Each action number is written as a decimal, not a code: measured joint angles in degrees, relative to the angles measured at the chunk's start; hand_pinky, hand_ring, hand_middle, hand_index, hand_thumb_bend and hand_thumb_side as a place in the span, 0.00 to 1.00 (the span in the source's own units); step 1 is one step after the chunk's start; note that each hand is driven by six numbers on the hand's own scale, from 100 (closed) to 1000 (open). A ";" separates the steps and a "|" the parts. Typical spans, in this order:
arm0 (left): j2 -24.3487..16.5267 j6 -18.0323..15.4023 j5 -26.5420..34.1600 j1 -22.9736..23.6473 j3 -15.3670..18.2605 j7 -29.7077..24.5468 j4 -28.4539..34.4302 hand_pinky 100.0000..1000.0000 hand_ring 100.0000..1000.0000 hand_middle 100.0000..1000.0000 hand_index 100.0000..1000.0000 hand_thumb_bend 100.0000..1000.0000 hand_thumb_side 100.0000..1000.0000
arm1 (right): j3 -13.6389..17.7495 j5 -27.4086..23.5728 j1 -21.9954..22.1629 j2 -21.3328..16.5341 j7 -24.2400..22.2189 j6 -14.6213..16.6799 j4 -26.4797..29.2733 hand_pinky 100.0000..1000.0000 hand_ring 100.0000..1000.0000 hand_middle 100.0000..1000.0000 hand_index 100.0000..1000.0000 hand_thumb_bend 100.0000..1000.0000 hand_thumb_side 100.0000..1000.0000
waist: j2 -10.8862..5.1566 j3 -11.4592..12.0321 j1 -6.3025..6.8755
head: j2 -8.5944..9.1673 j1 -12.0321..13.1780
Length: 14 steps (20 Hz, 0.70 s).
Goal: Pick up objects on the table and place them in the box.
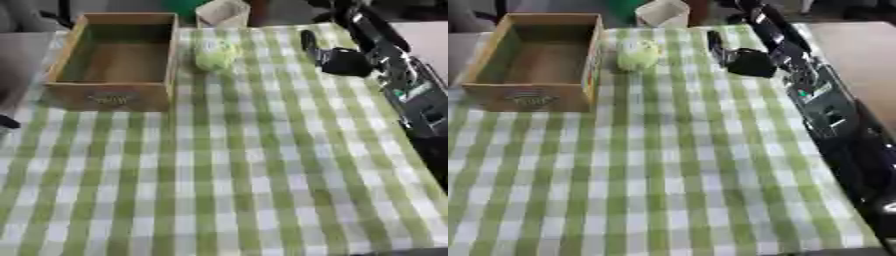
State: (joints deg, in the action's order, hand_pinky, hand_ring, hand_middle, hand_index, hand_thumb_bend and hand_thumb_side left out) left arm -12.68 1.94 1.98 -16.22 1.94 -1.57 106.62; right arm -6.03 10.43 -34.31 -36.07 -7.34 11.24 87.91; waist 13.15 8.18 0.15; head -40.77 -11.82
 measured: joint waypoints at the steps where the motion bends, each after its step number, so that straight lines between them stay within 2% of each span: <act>1: 0.00 0.00 0.00 0.00 0.00 -0.01 0.00 0.43 0.74 0.68 0.47 0.07 0.36 | -0.48 -0.01 -0.84 -0.36 -0.28 0.14 -0.81 0.82 0.94 0.88 0.93 0.00 0.15 | -0.06 0.00 -0.04 | -0.01 -0.06; 6: 0.00 -0.01 0.04 0.01 -0.04 -0.08 0.00 0.43 0.74 0.68 0.47 0.07 0.36 | -2.67 0.07 -4.91 -1.05 -2.04 1.51 -6.29 0.82 0.94 0.88 0.94 0.00 0.13 | -0.25 0.23 -0.10 | -0.06 -0.43; 8: 0.00 -0.04 0.07 0.08 -0.06 -0.25 0.00 0.43 0.74 0.68 0.47 0.07 0.35 | -3.59 0.94 -8.19 -0.68 -3.22 2.11 -9.89 0.83 0.94 0.88 0.94 0.00 0.13 | -0.84 0.70 0.10 | -0.27 -0.71; 14: 0.00 -0.14 0.26 0.18 -0.48 -0.72 -0.02 0.43 0.73 0.68 0.47 0.06 0.35 | -4.16 7.71 -16.01 4.39 -5.76 5.03 -23.87 0.83 0.94 0.89 0.95 0.00 0.12 | -1.24 1.47 0.36 | -0.52 -1.68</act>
State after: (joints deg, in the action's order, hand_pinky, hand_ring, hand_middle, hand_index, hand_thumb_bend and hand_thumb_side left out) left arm -12.68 1.80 2.23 -16.04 1.46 -2.29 106.60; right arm -10.19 18.15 -50.33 -31.68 -13.10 16.27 64.04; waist 11.90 9.66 0.51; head -41.28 -13.50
